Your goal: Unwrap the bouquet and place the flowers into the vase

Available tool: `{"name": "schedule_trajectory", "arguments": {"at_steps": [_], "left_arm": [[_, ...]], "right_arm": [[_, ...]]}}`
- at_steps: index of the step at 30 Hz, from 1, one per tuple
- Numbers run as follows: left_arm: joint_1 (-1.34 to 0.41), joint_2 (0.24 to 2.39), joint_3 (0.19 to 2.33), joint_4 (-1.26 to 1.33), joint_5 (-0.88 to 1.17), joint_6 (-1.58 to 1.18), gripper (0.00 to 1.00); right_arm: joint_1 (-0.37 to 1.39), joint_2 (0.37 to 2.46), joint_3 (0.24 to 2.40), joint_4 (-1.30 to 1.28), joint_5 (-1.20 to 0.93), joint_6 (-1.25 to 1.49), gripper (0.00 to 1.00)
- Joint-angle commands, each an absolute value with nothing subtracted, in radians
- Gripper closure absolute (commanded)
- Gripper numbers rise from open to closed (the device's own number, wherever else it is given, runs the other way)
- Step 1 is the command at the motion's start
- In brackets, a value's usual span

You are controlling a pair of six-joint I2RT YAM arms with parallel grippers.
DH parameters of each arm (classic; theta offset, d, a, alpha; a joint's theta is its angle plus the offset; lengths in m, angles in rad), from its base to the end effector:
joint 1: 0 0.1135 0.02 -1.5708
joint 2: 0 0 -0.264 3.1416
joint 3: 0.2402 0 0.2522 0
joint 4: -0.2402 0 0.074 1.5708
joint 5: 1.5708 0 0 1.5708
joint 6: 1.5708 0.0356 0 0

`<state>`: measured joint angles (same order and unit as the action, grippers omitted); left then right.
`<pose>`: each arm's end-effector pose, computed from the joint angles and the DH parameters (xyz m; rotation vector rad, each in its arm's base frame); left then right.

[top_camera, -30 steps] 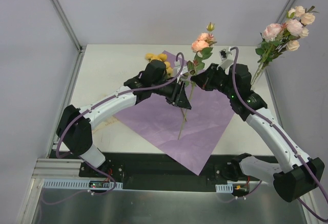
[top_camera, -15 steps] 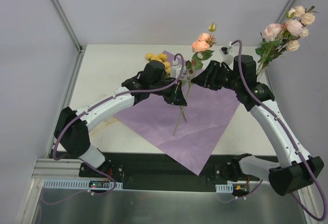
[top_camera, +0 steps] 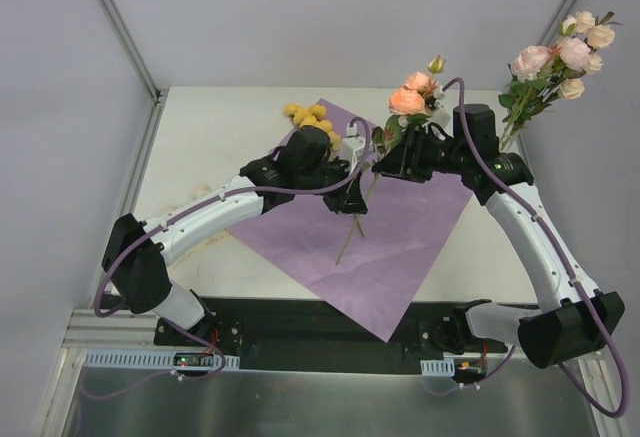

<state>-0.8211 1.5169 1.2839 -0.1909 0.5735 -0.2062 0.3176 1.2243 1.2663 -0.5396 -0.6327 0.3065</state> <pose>0.2262 -0.2713 0.3362 1.0171 1.8812 -1.2062 0.2431 0.1021 0.3830 -0.4176 2.0832 1.0305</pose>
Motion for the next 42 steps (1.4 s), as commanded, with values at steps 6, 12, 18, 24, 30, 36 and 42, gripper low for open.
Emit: {"name": "schedule_trajectory", "arguments": {"at_steps": [6,12,18,24,30,36,42], "left_arm": [[-0.859,1.491,1.321,-0.206,0.543,-0.133,1.00],[-0.864,1.488,1.325,-0.218,0.526,-0.130,1.00],[-0.864,1.486,1.365,-0.276,0.428,-0.159,0.60],[-0.862,1.425,1.358,-0.281,0.355,-0.186,0.31],[-0.862,1.384,1.339,-0.279,0.243,-0.184,0.21],[-0.862,1.391,1.335,-0.281,0.222,-0.192,0.20],[-0.862,1.402,1.333,-0.279,0.229,-0.201,0.19]], "right_arm": [[0.314,1.213,1.305,-0.543,-0.641,0.285,0.69],[0.330,1.198,1.276,-0.509,-0.623,0.282,0.97],[0.334,1.118,1.267,-0.557,-0.436,0.221,0.99],[0.308,1.014,1.354,-0.685,-0.031,0.089,0.99],[0.249,0.983,1.497,-0.729,0.460,-0.073,0.99],[0.172,1.008,1.629,-0.605,0.730,-0.233,0.99],[0.114,1.097,1.761,-0.502,0.752,-0.294,0.99]]}}
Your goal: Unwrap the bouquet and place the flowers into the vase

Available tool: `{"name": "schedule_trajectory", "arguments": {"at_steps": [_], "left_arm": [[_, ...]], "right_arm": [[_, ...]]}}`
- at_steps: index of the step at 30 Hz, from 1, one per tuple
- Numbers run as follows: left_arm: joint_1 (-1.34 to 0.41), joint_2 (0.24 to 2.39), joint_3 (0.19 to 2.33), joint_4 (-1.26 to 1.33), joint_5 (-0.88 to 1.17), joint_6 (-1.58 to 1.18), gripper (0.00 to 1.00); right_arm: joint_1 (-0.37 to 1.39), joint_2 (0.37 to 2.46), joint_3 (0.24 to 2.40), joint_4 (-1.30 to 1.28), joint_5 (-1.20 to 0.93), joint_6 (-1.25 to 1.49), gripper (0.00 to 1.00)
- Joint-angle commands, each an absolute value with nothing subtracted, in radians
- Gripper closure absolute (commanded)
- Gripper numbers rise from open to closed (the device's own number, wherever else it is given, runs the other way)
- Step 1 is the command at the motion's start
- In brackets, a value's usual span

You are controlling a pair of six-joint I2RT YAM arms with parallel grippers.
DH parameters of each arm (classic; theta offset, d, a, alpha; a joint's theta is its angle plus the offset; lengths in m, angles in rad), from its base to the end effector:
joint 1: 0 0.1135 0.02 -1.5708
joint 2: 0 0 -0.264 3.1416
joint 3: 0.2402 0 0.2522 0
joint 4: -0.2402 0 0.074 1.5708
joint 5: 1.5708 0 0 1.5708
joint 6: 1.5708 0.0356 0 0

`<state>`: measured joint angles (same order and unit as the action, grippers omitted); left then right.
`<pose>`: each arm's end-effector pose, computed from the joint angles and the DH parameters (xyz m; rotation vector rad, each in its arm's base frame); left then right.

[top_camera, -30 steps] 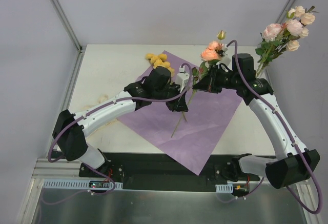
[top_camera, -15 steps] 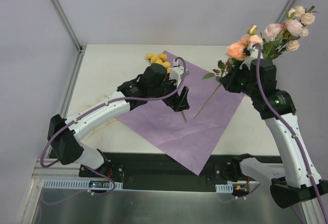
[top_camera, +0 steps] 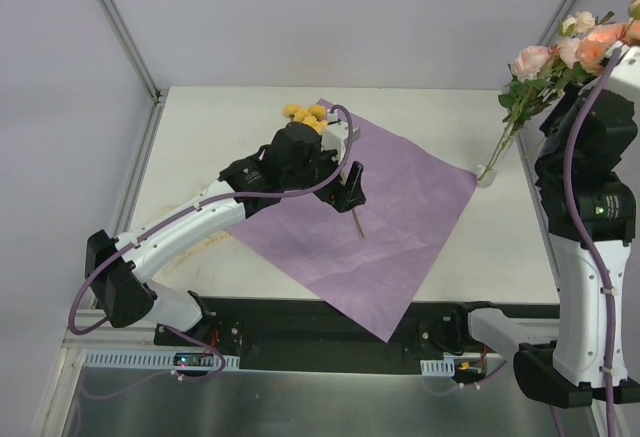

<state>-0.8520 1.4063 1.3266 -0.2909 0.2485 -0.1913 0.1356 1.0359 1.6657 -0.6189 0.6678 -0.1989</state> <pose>0.2086 -0.2518 0.3749 0.8261 1.8720 -0.9159 0.1516 -0.0016 0.5345 0.2692 1.5677 -0.5684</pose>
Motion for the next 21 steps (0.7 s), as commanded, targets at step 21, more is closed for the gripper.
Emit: {"name": "schedule_trajectory", "arguments": {"at_steps": [21], "left_arm": [[-0.844,1.439,1.333,-0.279,0.253,-0.212,0.20]], "right_arm": [[0.046,1.281,1.812,-0.354,0.609,-0.226,0.99]]}}
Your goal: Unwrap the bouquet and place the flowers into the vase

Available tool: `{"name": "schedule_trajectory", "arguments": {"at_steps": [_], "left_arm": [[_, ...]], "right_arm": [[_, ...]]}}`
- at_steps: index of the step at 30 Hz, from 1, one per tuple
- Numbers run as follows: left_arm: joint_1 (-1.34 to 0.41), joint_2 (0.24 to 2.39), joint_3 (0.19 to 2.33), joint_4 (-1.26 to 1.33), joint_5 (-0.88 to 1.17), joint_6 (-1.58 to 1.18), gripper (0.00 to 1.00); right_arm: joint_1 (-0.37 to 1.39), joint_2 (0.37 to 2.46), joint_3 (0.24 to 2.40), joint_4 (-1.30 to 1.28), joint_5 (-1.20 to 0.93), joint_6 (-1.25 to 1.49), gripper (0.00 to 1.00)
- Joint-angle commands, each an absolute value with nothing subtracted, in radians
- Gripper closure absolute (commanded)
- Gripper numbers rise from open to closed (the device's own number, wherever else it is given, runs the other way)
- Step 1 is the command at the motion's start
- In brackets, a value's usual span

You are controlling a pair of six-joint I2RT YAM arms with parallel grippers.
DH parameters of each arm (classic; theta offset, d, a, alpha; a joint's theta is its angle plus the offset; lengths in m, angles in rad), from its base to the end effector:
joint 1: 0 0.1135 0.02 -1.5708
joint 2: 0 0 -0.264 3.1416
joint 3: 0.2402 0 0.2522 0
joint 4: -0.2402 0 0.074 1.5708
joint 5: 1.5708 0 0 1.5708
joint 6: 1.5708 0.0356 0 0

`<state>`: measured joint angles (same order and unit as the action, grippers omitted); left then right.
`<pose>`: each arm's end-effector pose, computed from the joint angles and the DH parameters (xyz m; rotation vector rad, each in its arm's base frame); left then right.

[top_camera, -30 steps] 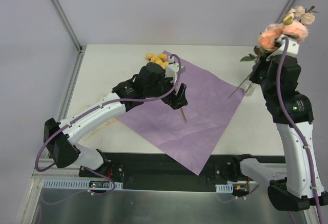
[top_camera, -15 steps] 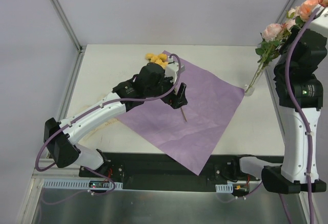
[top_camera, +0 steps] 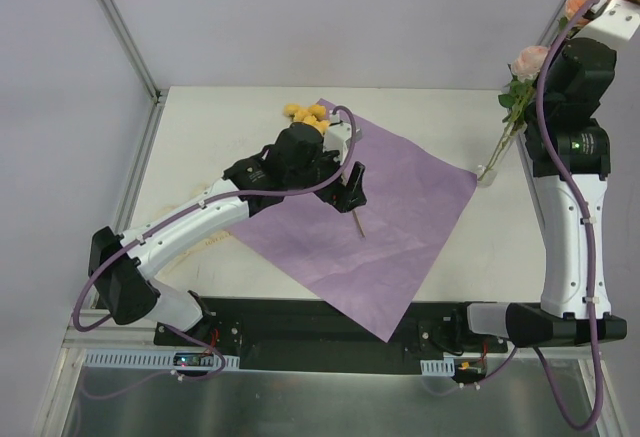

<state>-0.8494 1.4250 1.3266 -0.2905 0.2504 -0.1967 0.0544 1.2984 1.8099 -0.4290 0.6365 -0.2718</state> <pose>0.2124 -0.2549 0.3692 0.8246 1.8941 -0.9143 0.2363 -0.0083 0.5484 0.2763 1.5140 -0.6453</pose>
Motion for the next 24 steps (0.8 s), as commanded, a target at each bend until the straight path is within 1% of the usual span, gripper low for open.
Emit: {"name": "schedule_trajectory", "arguments": {"at_steps": [1,9,14,24], "left_arm": [[-0.842,1.440,1.332,-0.279,0.250,-0.212,0.20],[-0.831,1.459,1.335,-0.281,0.265,-0.218,0.20],[-0.831,1.463,1.335,-0.279,0.261,-0.218,0.20],[-0.830,1.468,1.333,-0.279,0.256,-0.216,0.20]], "right_arm": [[0.046,1.282,1.807,-0.354,0.607,-0.224,0.99],[0.041,1.299,1.786,-0.351,0.609,-0.225,0.99],[0.034,1.293,1.733,-0.318,0.598,-0.229,0.99],[0.014,1.304,1.687,-0.313,0.565,-0.181,0.99]]}}
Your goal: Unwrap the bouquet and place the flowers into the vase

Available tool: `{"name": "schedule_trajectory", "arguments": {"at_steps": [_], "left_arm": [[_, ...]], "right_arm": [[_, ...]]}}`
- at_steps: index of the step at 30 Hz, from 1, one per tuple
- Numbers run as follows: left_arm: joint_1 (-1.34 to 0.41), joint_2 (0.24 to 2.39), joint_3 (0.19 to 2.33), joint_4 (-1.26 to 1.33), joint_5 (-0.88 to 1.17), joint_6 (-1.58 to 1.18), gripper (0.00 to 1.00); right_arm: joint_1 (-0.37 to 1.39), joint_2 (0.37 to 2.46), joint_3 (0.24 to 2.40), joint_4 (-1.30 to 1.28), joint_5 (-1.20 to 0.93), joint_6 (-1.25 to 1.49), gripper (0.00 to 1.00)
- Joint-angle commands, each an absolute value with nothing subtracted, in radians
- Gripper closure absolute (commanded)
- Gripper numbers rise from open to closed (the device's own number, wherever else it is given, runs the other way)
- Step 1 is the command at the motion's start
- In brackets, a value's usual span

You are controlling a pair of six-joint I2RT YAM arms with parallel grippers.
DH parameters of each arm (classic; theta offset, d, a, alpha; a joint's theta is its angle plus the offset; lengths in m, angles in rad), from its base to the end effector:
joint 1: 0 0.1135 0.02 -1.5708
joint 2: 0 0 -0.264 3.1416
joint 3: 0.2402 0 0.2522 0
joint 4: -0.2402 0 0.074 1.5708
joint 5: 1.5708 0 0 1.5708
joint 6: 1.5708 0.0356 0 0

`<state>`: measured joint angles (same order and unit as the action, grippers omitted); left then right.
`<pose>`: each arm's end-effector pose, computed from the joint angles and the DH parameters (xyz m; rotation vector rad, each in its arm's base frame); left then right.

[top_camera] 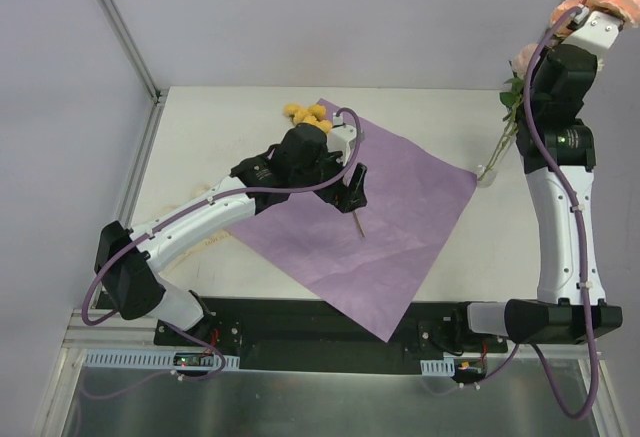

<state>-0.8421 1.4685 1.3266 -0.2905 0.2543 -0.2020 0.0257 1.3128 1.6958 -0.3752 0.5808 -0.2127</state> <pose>0.2214 -0.2615 0.3554 0.8252 1.9428 -0.9044 0.2616 -0.0128 0.5168 0.2753 1.5719 -0.5984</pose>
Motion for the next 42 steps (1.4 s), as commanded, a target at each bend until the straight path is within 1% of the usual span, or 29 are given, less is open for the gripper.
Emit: {"name": "schedule_trajectory", "arguments": {"at_steps": [1,14,15,30,42], "left_arm": [[-0.830,1.470,1.333,-0.279,0.258,-0.216,0.20],[-0.831,1.479,1.335,-0.279,0.275,-0.221,0.21],[-0.830,1.480,1.335,-0.279,0.275,-0.221,0.21],[-0.831,1.496,1.335,-0.281,0.278,-0.221,0.21],[-0.830,1.497,1.335,-0.279,0.276,-0.222,0.21]], "right_arm": [[0.012,1.304,1.686,-0.313,0.560,-0.179,0.99],[0.003,1.319,1.612,-0.275,0.546,-0.193,0.99],[-0.018,1.322,1.609,-0.275,0.543,-0.192,0.99],[-0.055,1.367,1.548,-0.288,0.457,-0.129,0.99],[-0.058,1.381,1.471,-0.293,0.442,-0.091,0.99]]}}
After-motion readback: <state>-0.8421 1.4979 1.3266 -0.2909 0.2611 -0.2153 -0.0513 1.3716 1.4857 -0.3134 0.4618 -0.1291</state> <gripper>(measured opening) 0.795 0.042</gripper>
